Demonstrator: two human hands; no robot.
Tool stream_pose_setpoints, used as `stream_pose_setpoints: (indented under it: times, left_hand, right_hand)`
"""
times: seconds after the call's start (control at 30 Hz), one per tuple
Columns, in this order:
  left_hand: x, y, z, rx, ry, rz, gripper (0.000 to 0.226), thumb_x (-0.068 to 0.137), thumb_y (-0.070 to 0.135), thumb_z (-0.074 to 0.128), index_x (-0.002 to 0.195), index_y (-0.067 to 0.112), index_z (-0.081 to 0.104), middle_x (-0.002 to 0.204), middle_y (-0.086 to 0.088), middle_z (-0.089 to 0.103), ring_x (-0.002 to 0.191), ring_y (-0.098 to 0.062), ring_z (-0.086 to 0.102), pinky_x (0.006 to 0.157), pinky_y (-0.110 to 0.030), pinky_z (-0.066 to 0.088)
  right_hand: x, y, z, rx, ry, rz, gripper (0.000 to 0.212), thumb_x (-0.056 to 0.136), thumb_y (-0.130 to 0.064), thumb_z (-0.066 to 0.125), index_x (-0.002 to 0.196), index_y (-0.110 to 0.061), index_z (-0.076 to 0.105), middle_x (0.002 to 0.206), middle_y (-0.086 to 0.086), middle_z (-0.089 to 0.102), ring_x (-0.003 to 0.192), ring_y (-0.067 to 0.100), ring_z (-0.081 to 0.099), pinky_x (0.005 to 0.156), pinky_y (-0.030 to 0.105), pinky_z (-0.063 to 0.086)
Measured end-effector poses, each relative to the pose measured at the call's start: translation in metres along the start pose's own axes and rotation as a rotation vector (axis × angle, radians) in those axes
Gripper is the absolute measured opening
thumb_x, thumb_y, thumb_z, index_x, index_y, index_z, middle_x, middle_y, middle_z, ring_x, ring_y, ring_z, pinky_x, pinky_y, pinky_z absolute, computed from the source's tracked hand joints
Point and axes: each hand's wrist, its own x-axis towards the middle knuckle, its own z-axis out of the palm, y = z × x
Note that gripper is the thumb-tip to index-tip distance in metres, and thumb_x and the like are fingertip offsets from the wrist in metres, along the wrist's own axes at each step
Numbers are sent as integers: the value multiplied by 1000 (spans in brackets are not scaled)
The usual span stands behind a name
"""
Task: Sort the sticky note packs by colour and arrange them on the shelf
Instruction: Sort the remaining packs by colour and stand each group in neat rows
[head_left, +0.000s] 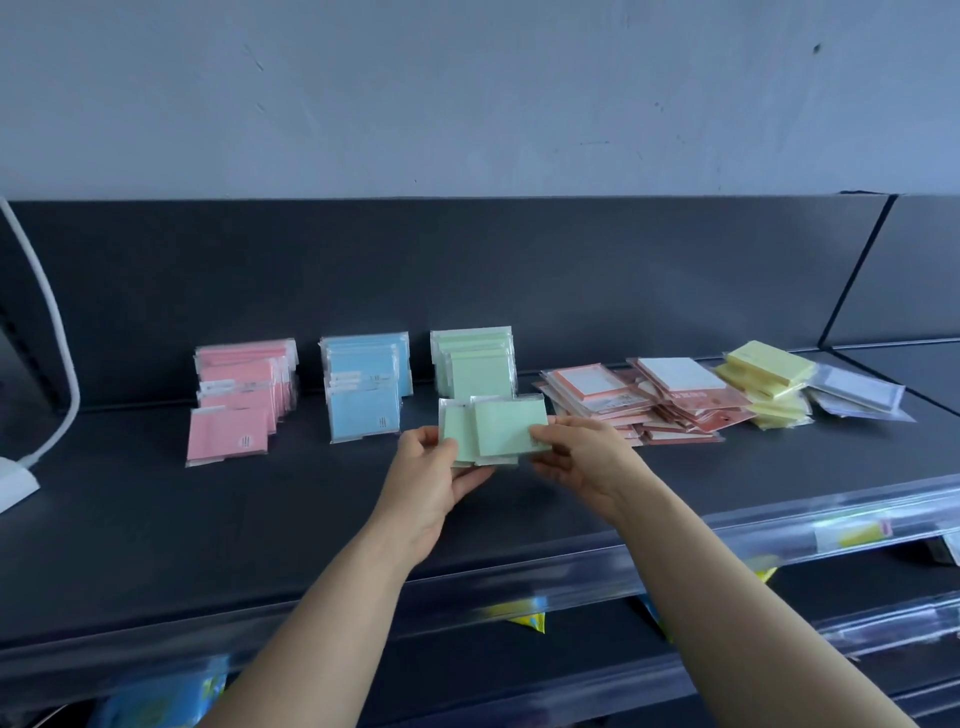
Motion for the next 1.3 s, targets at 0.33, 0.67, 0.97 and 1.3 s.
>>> stream_pose_setpoints:
  times: [0.33, 0.67, 0.97, 1.3]
  left_hand:
    - [11, -3, -3, 512, 0, 144, 24, 101, 25, 48, 123, 16, 51, 119, 3, 61, 104, -10, 60, 90, -29, 50]
    - [59, -1, -1, 901, 86, 268, 26, 97, 27, 54, 122, 21, 56, 107, 9, 61, 95, -9, 57, 74, -22, 43]
    - [105, -3, -2, 1076, 179, 265, 38, 87, 26, 69, 121, 14, 58, 114, 1, 61, 97, -12, 58, 79, -22, 44]
    - [103, -1, -5, 1027, 149, 243, 37, 85, 21, 73, 119, 16, 61, 105, 7, 65, 89, -8, 59, 66, -12, 39]
  right_hand:
    - [13, 7, 8, -79, -127, -100, 26, 86, -1, 66, 110, -1, 57, 108, 18, 69, 90, 28, 70, 74, 34, 59]
    - [50, 0, 9, -567, -45, -341, 17, 83, -8, 64, 90, -22, 72, 94, 16, 70, 71, 25, 56, 70, 39, 51]
    - [100, 5, 16, -827, 60, -348, 49, 81, -9, 68, 128, -15, 53, 112, -3, 63, 96, 13, 59, 83, 26, 47]
    - [101, 6, 11, -829, 15, -342, 53, 78, -10, 73, 126, -13, 49, 107, -3, 59, 95, 13, 58, 79, 22, 44]
